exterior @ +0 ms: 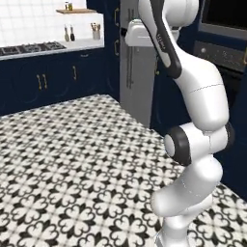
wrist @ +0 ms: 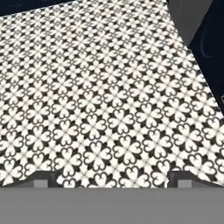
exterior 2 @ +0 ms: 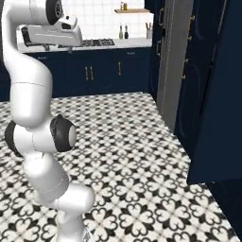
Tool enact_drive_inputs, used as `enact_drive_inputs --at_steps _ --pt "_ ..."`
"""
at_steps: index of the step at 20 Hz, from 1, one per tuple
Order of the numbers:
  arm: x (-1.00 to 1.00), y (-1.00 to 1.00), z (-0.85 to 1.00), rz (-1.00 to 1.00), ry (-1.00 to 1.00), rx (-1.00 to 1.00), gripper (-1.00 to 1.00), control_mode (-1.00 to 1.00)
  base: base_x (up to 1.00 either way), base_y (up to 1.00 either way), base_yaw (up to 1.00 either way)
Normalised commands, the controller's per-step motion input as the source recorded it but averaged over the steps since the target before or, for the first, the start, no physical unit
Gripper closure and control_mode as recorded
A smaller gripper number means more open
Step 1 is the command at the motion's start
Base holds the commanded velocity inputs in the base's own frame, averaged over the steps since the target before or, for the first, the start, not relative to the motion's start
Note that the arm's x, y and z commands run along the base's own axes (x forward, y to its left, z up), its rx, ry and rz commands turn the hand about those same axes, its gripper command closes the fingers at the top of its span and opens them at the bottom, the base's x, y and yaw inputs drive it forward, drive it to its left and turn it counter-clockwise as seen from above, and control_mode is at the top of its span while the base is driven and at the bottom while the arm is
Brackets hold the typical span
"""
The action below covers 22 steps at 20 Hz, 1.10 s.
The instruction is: Gather all objects into one cabinet and sort the glasses and bowls to opposite sides.
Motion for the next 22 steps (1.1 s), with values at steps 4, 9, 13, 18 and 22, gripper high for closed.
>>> enact_drive_inputs --at_steps 4,9,13,18,22 --pt "0.0 0.0 0.0 0.0 0.0 0.0 -1.0 1.0 -0.18 0.5 0.54" --pt "0.0 0.0 0.0 0.0 0.0 0.0 -1.0 1.0 -0.11 0.66 0.44" --pt "0.0 0.0 0.0 0.0 0.0 0.0 -1.0 1.0 -0.06 0.88 0.3" --pt "0.0 0.0 0.0 0.0 0.0 0.0 -1.0 1.0 -0.05 0.93 0.39" --pt "0.0 0.0 0.0 0.0 0.0 0.0 -1.0 1.0 -0.02 1.0 0.14"
